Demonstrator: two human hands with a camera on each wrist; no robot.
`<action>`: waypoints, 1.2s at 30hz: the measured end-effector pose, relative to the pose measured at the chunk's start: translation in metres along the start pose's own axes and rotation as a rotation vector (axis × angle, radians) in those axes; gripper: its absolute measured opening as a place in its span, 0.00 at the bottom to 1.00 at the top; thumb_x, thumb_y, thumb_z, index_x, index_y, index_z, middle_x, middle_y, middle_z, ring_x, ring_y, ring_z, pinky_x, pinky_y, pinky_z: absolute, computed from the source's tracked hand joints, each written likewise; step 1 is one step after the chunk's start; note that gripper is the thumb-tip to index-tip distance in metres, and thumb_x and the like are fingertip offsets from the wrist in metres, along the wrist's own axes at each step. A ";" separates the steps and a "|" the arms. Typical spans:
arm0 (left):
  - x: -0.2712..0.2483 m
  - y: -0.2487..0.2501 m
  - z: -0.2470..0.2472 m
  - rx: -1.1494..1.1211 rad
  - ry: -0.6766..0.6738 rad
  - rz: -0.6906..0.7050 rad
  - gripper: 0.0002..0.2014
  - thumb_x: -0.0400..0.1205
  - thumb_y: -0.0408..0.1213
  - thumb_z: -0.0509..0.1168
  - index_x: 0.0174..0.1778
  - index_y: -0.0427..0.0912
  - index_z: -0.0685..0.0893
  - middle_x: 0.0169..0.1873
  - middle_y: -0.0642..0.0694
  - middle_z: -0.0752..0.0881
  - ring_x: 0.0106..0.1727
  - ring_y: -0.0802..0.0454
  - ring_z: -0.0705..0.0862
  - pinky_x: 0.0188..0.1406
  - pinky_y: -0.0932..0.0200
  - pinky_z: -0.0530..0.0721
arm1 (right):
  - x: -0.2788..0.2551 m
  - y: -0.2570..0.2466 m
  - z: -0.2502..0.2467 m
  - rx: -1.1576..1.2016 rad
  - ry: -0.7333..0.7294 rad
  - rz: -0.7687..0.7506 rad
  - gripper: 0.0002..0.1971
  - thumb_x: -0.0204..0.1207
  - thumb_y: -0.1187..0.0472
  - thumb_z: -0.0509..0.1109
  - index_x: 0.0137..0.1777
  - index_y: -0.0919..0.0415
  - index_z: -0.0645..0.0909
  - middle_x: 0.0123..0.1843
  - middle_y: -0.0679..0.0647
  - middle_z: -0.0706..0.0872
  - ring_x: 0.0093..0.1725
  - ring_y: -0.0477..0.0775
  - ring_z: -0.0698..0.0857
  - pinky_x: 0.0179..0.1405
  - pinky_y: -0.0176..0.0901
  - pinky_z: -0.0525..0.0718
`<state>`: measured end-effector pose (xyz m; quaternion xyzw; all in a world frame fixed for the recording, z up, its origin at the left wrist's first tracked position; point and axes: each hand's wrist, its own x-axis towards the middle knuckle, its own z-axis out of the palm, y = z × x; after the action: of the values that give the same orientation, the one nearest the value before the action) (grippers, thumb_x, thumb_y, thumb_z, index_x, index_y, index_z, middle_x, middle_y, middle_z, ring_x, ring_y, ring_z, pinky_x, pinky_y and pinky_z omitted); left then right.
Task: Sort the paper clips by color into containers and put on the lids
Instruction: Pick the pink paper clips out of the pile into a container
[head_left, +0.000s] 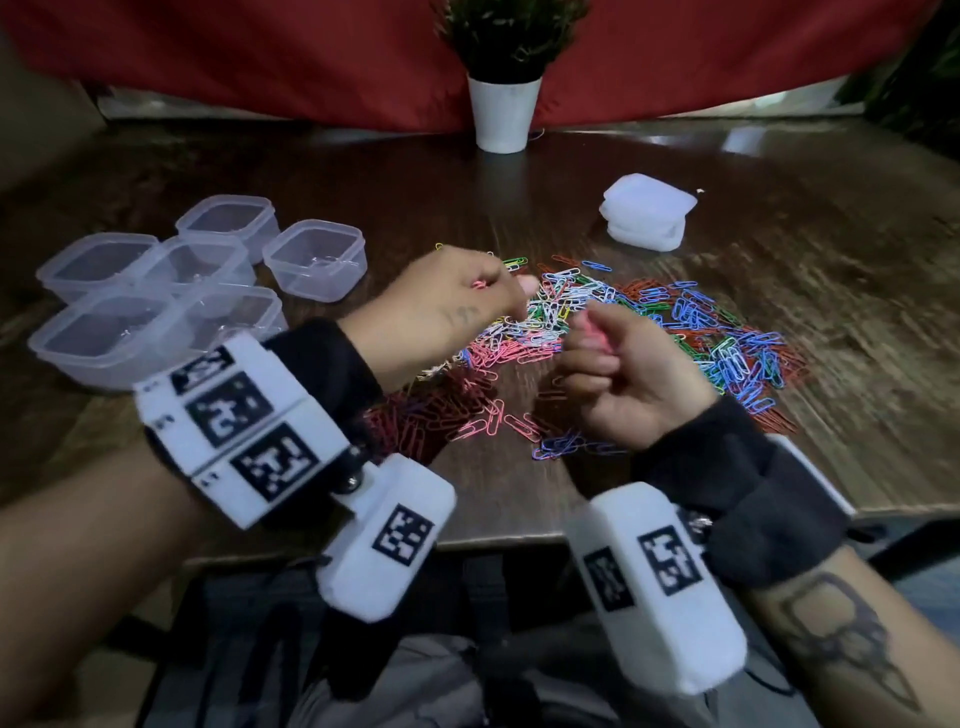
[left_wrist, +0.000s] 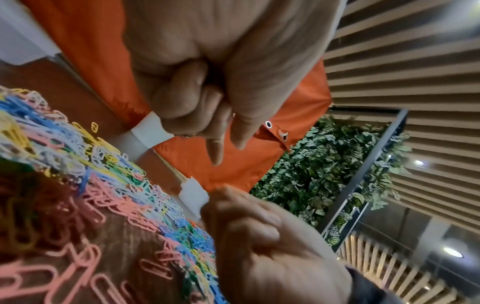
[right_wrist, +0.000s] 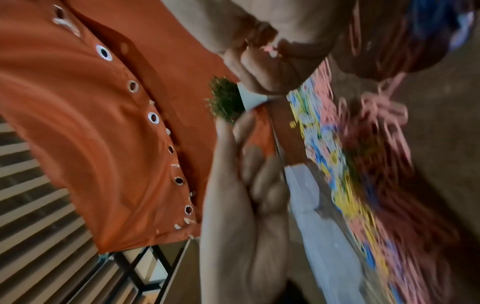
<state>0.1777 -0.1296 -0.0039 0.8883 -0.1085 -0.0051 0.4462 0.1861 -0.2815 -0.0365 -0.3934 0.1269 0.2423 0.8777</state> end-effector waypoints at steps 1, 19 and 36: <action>0.002 -0.001 -0.002 0.084 -0.069 -0.002 0.12 0.78 0.46 0.67 0.39 0.40 0.87 0.25 0.54 0.82 0.28 0.65 0.73 0.33 0.63 0.69 | -0.004 -0.007 -0.010 0.021 0.006 -0.007 0.17 0.81 0.62 0.54 0.29 0.58 0.65 0.14 0.46 0.63 0.08 0.39 0.62 0.04 0.26 0.57; 0.026 -0.010 0.017 0.670 -0.696 0.147 0.06 0.75 0.40 0.72 0.40 0.42 0.86 0.21 0.60 0.74 0.24 0.73 0.74 0.25 0.74 0.67 | -0.020 -0.017 -0.043 0.194 0.122 -0.079 0.18 0.85 0.56 0.50 0.33 0.58 0.68 0.17 0.46 0.66 0.11 0.39 0.63 0.07 0.25 0.56; 0.002 0.009 0.032 0.329 -0.123 0.041 0.16 0.70 0.42 0.76 0.20 0.43 0.79 0.17 0.53 0.82 0.47 0.55 0.88 0.42 0.55 0.81 | 0.007 0.034 0.015 0.519 0.132 -0.044 0.17 0.84 0.49 0.55 0.47 0.64 0.75 0.25 0.54 0.79 0.26 0.50 0.85 0.38 0.42 0.85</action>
<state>0.1741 -0.1606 -0.0159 0.9450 -0.1531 -0.0323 0.2871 0.1745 -0.2485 -0.0512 -0.1726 0.2332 0.1564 0.9441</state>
